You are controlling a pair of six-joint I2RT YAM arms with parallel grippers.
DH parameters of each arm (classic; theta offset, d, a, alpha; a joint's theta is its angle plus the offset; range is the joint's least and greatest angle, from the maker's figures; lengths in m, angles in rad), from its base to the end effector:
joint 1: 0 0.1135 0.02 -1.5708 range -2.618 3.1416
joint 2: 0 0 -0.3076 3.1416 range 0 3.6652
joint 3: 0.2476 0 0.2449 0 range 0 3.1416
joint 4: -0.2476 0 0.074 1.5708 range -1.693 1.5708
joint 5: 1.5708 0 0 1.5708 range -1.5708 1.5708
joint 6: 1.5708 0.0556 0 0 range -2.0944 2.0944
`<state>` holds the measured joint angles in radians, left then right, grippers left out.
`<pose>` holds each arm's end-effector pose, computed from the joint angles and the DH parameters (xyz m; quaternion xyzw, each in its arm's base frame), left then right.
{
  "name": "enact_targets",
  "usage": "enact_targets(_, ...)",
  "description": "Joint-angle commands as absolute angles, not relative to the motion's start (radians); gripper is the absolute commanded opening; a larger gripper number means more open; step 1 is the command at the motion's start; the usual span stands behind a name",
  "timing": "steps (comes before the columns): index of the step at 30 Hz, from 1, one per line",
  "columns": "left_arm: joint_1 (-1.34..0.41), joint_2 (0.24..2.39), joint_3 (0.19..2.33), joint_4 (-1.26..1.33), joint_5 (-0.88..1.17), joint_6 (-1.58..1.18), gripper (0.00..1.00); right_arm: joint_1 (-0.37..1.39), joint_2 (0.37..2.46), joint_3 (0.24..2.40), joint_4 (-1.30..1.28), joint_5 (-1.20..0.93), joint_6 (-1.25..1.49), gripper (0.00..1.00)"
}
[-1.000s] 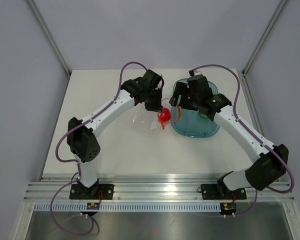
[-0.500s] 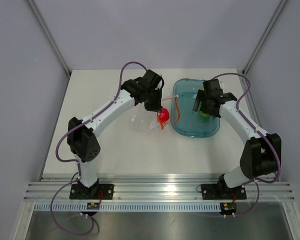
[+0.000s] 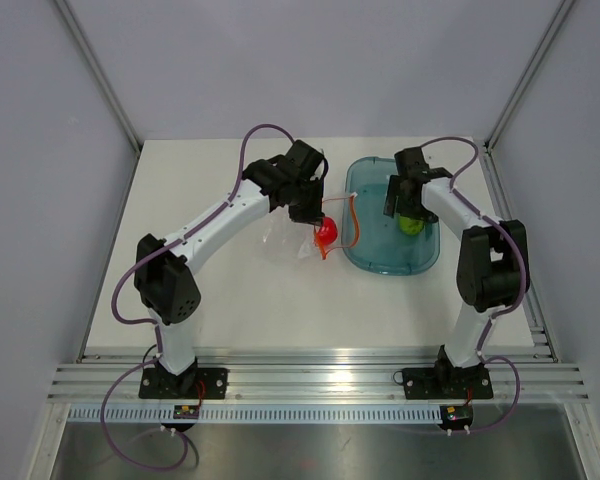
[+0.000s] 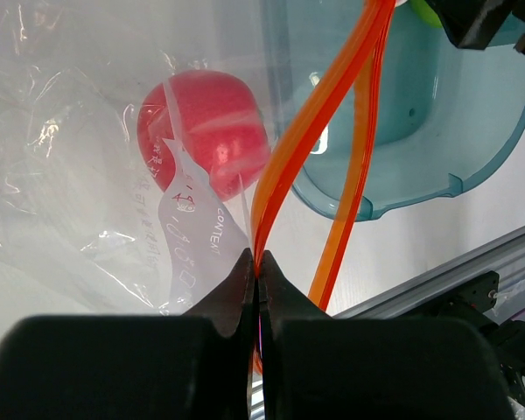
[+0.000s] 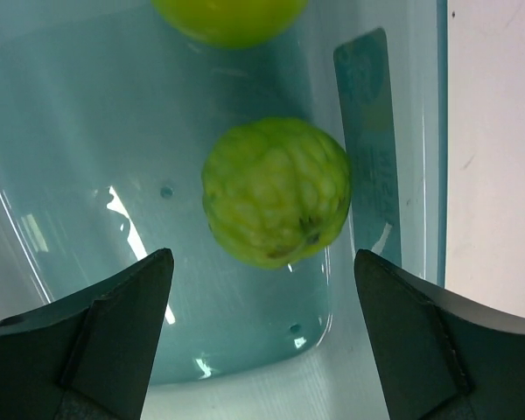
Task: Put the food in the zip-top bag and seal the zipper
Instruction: Pick up the fake fruit from the bin.
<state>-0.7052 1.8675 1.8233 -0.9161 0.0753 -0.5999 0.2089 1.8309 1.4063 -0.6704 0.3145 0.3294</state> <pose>0.3201 -0.2780 0.3511 0.0615 0.9512 -0.2109 0.2168 0.3932 0.0658 0.2549 0.0946 0.9559 -0.0848 0.2648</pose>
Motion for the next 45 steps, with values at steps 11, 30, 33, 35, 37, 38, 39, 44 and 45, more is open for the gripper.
enact_targets(11,-0.709,1.838,1.815,-0.876,0.078,-0.586,0.0,0.19,1.945,1.505,-0.609,0.342,0.296,0.84)
enact_targets(30,-0.706,1.853,1.821,-0.867,0.084,-0.583,0.0,0.19,1.717,1.396,-0.606,0.278,0.353,0.42)
enact_targets(33,-0.703,1.862,1.835,-0.874,0.08,-0.581,0.0,0.195,1.581,1.329,-0.595,0.188,0.379,0.42)
enact_targets(35,-0.701,1.868,1.839,-0.874,0.081,-0.581,0.0,0.218,1.505,1.292,-0.583,0.134,0.393,0.43)
enact_targets(37,-0.698,1.871,1.844,-0.877,0.081,-0.58,0.0,0.265,1.422,1.284,-0.61,0.098,0.408,0.43)
enact_targets(38,-0.696,1.874,1.844,-0.879,0.086,-0.58,0.0,0.287,1.379,1.284,-0.635,0.101,0.416,0.43)
enact_targets(39,-0.696,1.875,1.842,-0.876,0.084,-0.58,0.0,0.314,1.361,1.285,-0.644,0.092,0.422,0.43)
enact_targets(44,-0.695,1.884,1.85,-0.877,0.089,-0.578,0.0,0.468,1.286,1.26,-0.644,0.045,0.491,0.45)
enact_targets(45,-0.695,1.884,1.855,-0.876,0.089,-0.58,0.0,0.482,1.285,1.25,-0.625,0.029,0.503,0.45)
